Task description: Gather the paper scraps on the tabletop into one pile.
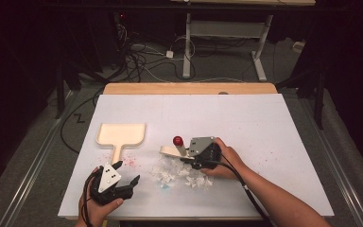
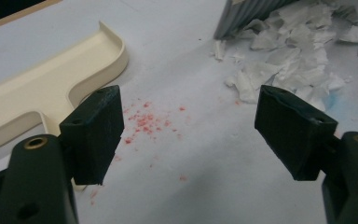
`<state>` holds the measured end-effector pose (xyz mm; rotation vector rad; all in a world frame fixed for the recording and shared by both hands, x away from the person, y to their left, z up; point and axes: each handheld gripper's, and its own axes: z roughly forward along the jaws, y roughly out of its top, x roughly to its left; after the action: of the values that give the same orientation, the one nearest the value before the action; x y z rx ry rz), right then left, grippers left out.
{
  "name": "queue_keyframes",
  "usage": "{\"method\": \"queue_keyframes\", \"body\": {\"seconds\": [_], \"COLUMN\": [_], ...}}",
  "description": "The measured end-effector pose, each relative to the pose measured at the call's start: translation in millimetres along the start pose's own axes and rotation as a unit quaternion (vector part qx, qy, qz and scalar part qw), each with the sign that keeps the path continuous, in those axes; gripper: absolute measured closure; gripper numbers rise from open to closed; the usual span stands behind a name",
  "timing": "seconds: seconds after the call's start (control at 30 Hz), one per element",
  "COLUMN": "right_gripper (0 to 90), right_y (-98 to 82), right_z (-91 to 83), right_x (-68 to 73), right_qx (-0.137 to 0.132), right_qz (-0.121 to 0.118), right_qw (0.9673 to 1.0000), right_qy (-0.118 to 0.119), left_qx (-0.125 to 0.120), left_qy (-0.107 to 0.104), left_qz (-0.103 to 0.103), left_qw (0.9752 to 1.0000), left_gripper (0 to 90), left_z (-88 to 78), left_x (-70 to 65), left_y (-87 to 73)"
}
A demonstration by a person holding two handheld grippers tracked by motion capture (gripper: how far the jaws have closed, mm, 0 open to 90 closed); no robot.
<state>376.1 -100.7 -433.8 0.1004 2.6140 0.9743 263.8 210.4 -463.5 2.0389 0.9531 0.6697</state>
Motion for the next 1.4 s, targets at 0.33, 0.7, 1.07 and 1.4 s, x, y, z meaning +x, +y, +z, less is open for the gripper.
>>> {"method": "queue_keyframes", "body": {"seconds": [0.33, 0.7, 1.07, 1.4], "right_gripper": [68.0, 68.0, 68.0, 68.0], "right_y": [1.2, 25.1, 37.3, 28.2], "right_z": [-22.2, -54.8, -24.6, -0.8], "right_x": [-3.4, 6.7, 69.7, 66.7], "right_qx": [-0.022, -0.109, -0.072, -0.033], "right_qz": [0.009, 0.117, 0.157, 0.160], "right_qw": [0.9990, 0.9872, 0.9811, 0.9847], "right_qy": [-0.037, -0.008, 0.086, 0.059], "left_qx": [0.001, -0.004, -0.060, -0.049], "left_qy": [0.000, 0.045, 0.067, 0.052], "left_qz": [0.005, 0.009, -0.053, -0.047], "left_qw": [1.0000, 0.9989, 0.9945, 0.9963], "left_gripper": [22.8, 22.6, 22.6, 22.6], "left_z": [0.4, -8.9, -24.6, -21.1], "left_x": [-0.5, 12.6, 24.9, 24.4], "left_y": [0.3, -4.5, -5.8, -6.5]}}
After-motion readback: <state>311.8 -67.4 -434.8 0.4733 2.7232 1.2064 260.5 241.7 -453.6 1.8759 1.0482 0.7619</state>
